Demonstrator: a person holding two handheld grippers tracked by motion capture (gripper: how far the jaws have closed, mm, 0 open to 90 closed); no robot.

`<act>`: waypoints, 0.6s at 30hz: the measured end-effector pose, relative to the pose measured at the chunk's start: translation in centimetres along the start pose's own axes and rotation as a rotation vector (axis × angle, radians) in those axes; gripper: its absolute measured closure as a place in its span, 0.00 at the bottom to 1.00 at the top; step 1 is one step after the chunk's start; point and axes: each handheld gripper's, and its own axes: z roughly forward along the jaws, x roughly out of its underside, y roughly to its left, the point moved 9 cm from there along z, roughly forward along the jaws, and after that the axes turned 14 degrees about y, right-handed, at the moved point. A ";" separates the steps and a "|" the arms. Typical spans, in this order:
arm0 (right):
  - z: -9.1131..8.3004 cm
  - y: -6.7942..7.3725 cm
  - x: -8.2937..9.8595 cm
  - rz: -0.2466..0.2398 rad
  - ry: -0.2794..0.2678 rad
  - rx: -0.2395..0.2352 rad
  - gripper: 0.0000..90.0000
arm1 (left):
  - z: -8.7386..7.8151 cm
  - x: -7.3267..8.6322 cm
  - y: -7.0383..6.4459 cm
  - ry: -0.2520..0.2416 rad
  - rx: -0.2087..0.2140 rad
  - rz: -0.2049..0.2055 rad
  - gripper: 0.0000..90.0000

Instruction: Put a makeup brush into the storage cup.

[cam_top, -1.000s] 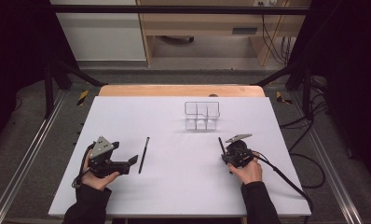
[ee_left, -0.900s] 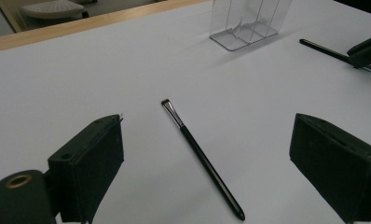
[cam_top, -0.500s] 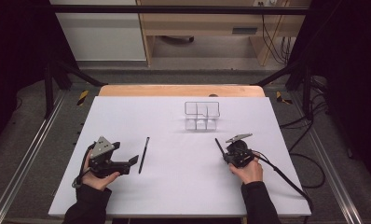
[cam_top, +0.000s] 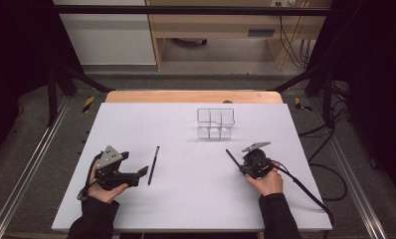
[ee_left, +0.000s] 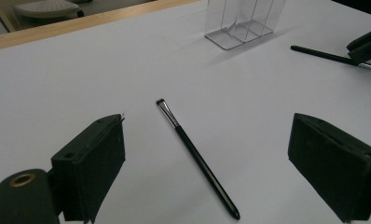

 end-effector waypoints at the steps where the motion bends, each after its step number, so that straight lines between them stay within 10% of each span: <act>1: -0.2 0.0 0.0 -0.003 0.004 -0.003 0.76 | 0.0 0.0 0.0 0.002 -0.001 0.000 0.11; 18: -0.9 0.2 -1.5 -0.072 0.167 -0.014 0.67 | 0.0 0.1 0.0 0.017 -0.005 0.010 0.09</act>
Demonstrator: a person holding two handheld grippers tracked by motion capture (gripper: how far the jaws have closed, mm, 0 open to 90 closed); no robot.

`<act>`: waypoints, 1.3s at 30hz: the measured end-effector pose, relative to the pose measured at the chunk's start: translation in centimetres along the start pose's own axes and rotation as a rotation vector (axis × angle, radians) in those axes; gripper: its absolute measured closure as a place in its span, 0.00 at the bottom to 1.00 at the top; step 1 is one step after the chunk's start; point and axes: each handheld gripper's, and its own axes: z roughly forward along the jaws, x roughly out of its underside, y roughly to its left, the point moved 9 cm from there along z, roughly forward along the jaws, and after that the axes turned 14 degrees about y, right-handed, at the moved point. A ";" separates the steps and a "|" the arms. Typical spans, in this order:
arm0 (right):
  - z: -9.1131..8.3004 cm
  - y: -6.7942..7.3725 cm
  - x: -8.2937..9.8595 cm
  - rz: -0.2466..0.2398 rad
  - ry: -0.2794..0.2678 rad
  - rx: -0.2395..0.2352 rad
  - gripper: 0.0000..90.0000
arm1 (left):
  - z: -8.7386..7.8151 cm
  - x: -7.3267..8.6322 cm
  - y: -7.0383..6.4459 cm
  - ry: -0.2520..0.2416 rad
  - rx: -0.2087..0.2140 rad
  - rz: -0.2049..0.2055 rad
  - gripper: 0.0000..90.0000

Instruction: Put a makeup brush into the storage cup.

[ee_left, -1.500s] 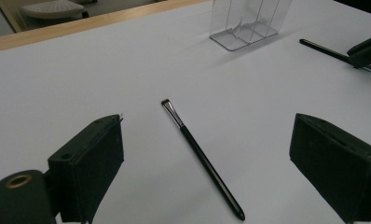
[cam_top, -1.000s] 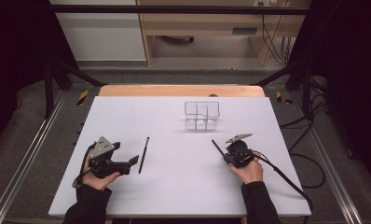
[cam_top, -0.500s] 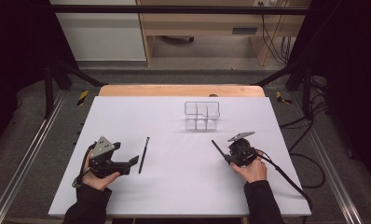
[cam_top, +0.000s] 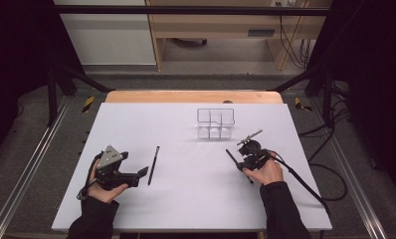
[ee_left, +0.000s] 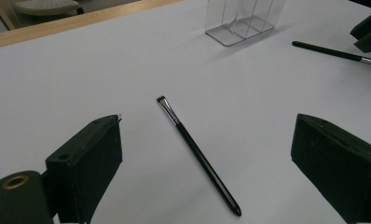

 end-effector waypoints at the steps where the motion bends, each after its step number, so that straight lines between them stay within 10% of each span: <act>1: 0.1 -0.1 0.0 -0.001 0.009 0.002 0.67 | 0.0 0.0 0.0 0.001 0.000 0.001 0.09; 15: 1.7 0.1 0.5 -0.008 0.140 -0.015 0.78 | 0.2 0.1 -0.1 0.009 0.004 0.003 0.09; 39: 1.5 0.2 0.5 -0.015 0.155 -0.017 0.94 | 0.3 0.1 -0.2 0.014 0.008 0.012 0.09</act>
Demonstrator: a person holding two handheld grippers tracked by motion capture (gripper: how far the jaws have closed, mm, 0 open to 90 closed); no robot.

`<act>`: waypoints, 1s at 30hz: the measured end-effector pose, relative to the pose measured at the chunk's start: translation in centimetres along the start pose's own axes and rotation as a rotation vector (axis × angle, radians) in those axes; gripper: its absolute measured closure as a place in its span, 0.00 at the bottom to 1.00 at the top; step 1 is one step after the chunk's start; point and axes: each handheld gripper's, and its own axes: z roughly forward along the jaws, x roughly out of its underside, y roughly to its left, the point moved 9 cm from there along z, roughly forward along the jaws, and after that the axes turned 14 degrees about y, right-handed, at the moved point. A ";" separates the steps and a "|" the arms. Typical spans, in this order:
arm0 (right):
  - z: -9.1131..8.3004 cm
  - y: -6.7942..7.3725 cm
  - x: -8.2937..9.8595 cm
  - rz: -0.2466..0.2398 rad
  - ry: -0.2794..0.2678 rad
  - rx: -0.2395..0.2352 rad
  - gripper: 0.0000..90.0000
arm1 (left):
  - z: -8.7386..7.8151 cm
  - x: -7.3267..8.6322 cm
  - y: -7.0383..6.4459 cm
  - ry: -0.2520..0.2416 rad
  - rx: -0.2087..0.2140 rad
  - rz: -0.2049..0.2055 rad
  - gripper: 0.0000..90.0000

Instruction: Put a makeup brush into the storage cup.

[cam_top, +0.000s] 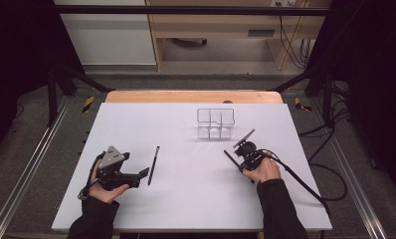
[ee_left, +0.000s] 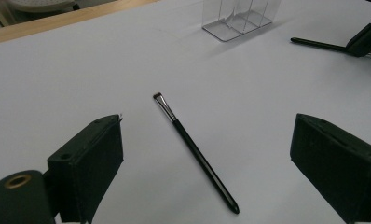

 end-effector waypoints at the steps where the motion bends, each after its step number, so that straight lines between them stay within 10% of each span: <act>1: -0.1 0.1 0.0 0.003 -0.005 -0.007 0.94 | 0.0 0.0 0.0 0.000 0.000 0.000 0.09; 30: -6.1 4.3 -0.3 -0.169 -0.211 -0.130 0.94 | -0.1 -1.0 -2.0 0.005 0.015 0.097 0.08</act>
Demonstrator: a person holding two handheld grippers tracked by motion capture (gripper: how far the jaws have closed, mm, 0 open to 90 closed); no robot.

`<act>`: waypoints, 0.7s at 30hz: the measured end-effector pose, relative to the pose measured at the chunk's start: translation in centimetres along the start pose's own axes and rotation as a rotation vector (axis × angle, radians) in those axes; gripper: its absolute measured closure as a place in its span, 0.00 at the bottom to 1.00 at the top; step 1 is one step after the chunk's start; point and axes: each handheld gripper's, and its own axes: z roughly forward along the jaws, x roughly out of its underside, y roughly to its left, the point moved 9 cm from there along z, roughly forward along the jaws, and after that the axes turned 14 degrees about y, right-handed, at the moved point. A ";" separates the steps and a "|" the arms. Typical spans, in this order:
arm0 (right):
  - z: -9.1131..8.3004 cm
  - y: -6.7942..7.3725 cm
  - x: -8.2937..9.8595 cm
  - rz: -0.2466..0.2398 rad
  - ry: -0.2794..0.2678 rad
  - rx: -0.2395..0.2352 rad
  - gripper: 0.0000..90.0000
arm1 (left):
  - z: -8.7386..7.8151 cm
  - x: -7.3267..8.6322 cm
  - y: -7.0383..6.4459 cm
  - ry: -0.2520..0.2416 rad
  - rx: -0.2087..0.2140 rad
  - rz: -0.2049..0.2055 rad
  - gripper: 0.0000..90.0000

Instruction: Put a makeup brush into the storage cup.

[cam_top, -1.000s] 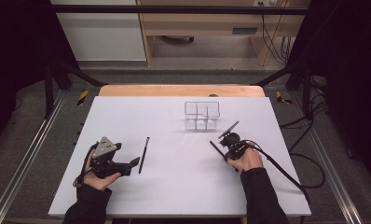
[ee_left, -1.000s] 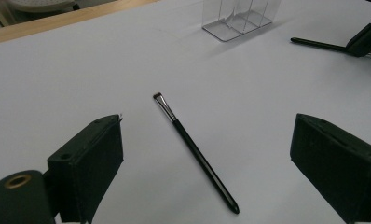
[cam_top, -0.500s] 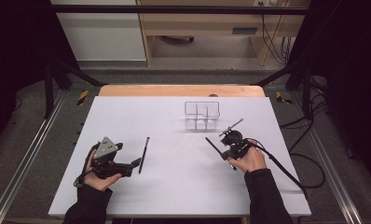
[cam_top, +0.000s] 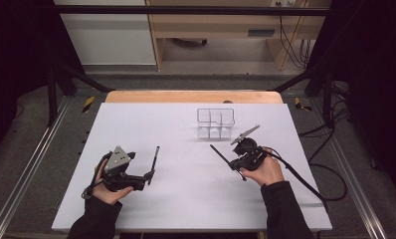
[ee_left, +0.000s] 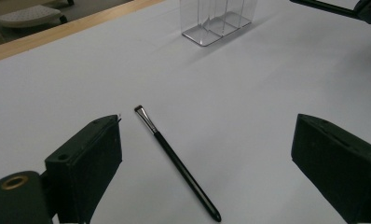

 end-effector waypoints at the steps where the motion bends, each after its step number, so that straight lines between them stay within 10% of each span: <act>1: 0.0 0.2 -0.1 -0.005 0.001 -0.002 0.94 | 0.0 -0.1 -0.1 0.002 0.002 0.006 0.08; 21: -0.9 2.8 -1.1 -0.104 0.004 -0.055 0.94 | 0.6 -2.3 -2.4 0.047 -0.014 0.172 0.08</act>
